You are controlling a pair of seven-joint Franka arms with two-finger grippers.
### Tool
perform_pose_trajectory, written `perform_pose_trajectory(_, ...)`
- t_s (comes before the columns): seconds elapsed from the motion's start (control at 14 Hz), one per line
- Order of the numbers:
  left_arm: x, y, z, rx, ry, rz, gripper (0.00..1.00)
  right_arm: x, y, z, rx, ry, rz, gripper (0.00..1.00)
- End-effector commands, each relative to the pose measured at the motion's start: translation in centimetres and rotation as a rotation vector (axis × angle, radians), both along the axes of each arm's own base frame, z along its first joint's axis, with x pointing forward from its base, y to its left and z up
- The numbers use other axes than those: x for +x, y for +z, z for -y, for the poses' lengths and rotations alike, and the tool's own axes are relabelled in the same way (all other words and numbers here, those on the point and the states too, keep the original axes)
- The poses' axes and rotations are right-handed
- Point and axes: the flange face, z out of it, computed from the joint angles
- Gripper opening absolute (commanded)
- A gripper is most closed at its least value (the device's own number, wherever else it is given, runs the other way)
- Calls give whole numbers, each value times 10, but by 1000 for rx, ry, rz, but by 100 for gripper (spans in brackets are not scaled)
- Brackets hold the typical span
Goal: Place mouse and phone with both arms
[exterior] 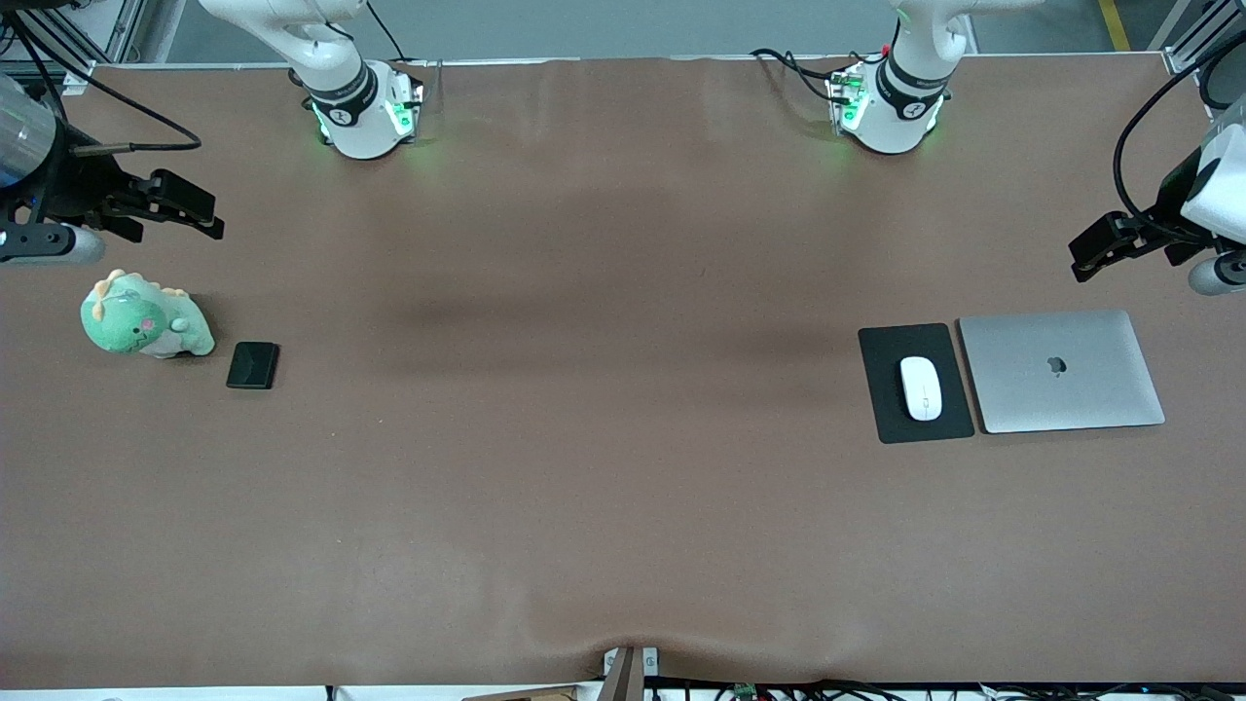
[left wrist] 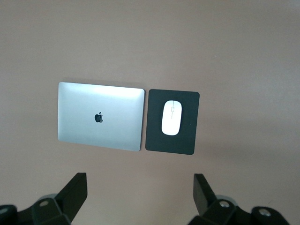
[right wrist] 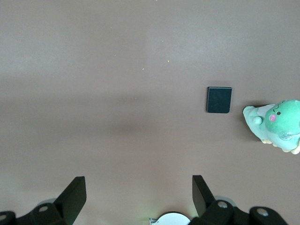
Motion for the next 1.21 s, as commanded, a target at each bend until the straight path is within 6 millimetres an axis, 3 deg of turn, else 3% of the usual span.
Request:
perform_pose_trajectory(0.0,-8,8,1,-15,-25,6,100,-4,5,2,6,-8,4,100)
perform_pose_trajectory(0.21,-6,17,0,-15,-25,24,100,-4,5,-2,-5,5,4,100)
perform_pose_trajectory(0.64,-5,16,0,-17,-26,22,100,-5,7,12,-3,27,9,100)
perform_pose_trajectory(1.14,-7,21,1,-17,-28,19,100,-4,5,11,-3,28,1,100)
